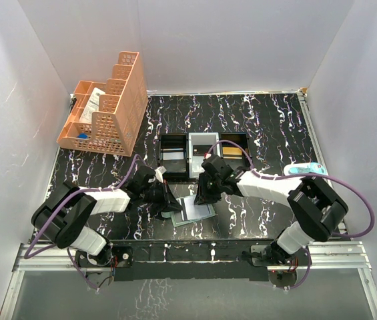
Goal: Take the credit cards out of the card holder
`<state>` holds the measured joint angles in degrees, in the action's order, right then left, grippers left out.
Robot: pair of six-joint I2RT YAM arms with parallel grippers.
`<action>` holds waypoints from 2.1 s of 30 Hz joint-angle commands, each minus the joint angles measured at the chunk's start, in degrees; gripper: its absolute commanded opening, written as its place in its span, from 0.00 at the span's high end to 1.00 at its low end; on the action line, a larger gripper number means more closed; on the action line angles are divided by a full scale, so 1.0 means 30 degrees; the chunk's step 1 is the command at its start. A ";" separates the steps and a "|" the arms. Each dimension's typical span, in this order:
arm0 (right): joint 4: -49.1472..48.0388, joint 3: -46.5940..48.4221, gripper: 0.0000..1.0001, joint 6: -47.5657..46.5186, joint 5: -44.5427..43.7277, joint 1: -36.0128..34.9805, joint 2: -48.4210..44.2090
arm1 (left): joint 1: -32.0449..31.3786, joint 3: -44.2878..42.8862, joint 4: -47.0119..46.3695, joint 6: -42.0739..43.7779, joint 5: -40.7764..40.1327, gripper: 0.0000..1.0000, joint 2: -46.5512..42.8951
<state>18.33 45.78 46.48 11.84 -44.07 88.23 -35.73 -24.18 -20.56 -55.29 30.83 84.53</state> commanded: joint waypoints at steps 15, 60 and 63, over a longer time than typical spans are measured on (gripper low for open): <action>0.0283 -0.0164 0.80 -0.0024 -0.0514 -0.0064 0.0826 | 0.0101 -0.0124 -0.1102 -0.0696 0.0754 0.85 0.0417; -0.2465 0.0509 0.46 -0.0746 0.0954 0.0141 -0.4854 | 0.0671 -0.3506 0.9533 0.3998 -0.4667 1.00 -0.9623; -0.3966 -0.0036 0.38 -0.0185 0.1392 0.0146 -0.5123 | 0.0740 -0.3430 0.9316 0.4036 -0.4710 1.00 -1.0367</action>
<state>14.20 45.95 45.17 12.05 -43.72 73.76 -34.06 -33.26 5.04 -44.58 18.46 56.45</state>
